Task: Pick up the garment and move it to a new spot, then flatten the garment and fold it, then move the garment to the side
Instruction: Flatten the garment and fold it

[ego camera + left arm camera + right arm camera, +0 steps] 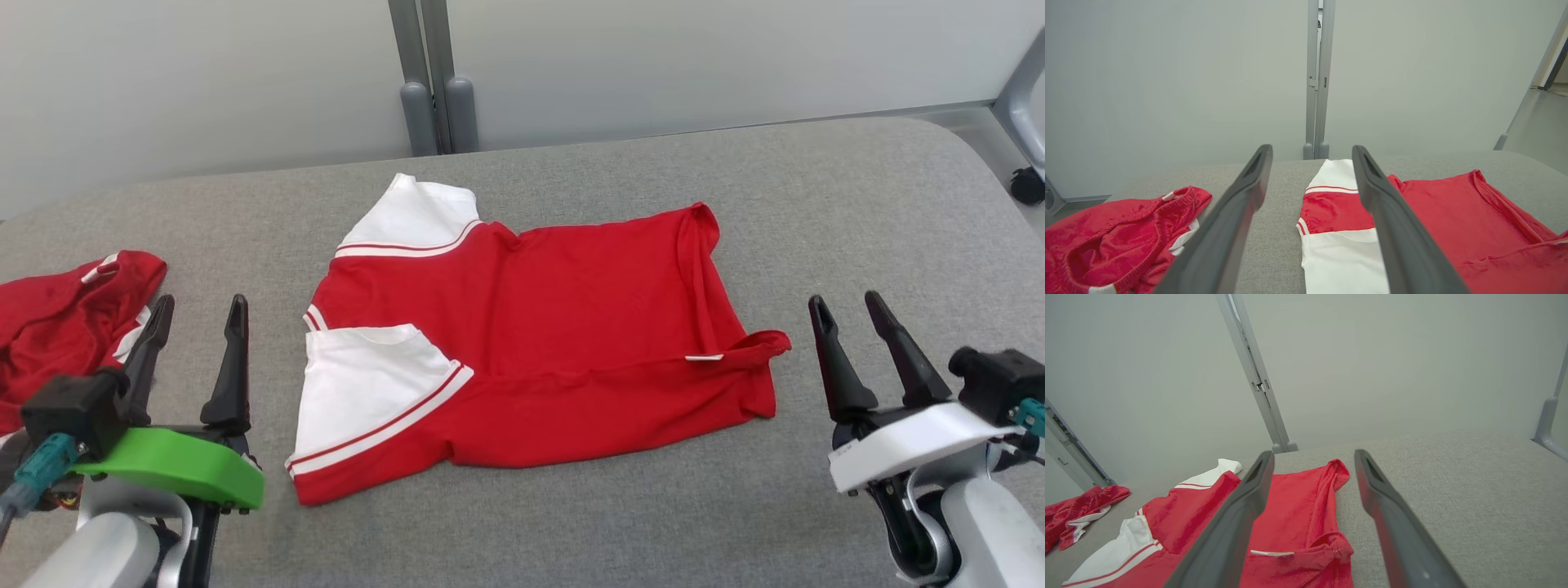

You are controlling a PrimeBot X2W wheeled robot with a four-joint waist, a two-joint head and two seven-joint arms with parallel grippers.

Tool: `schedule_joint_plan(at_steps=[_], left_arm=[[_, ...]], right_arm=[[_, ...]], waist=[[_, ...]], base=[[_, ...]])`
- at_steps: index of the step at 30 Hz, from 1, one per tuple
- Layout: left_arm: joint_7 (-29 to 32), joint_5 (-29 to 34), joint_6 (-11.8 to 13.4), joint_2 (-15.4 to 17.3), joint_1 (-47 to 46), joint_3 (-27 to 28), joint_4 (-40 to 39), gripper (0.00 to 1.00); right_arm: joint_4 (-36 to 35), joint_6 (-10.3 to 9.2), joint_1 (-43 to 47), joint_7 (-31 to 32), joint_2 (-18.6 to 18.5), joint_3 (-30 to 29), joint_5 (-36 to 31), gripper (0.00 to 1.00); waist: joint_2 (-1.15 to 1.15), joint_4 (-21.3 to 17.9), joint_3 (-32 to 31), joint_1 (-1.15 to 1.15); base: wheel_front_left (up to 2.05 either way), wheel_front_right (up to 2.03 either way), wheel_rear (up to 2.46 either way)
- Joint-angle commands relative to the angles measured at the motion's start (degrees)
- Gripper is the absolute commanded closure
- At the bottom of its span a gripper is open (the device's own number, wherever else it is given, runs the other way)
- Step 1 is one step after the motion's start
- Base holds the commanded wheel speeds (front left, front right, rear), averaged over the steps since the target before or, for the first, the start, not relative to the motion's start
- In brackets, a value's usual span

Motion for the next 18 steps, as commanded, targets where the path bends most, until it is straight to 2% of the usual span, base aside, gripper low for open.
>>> schedule_joint_plan(at_steps=[1,4,8,13,18], left_arm=[[-0.5,2.1,1.1,-1.9,2.6,2.5,-1.5,0.00],[-0.4,6.4,1.5,-6.2,8.7,7.6,-3.4,0.00],[-0.4,10.0,-1.7,-10.5,14.0,11.8,-2.9,0.00],[-0.4,13.3,-5.7,-12.8,15.4,14.6,-1.3,0.00],[1.5,12.8,-8.4,-12.9,14.2,13.2,2.8,0.00]], right_arm=[[0.7,0.00,2.0,-0.9,0.6,-0.8,-0.5,0.00],[2.0,0.00,4.6,-1.8,1.6,-2.1,-1.3,0.00],[2.9,0.00,5.5,-2.3,2.4,-2.2,-1.6,0.00],[5.2,0.00,3.7,0.6,1.8,-1.5,-1.8,0.00],[10.3,0.00,0.4,7.6,1.7,-0.4,-1.6,0.00]], waist=[[0.00,0.2,-0.1,0.00],[0.00,0.3,0.1,0.00],[0.00,0.3,0.5,0.00],[0.00,0.5,0.9,0.00],[0.00,0.4,2.7,0.00]], base=[[0.00,0.00,0.00],[0.00,0.00,0.00],[0.00,0.00,0.00],[0.00,0.00,0.00],[0.00,0.00,0.00]])
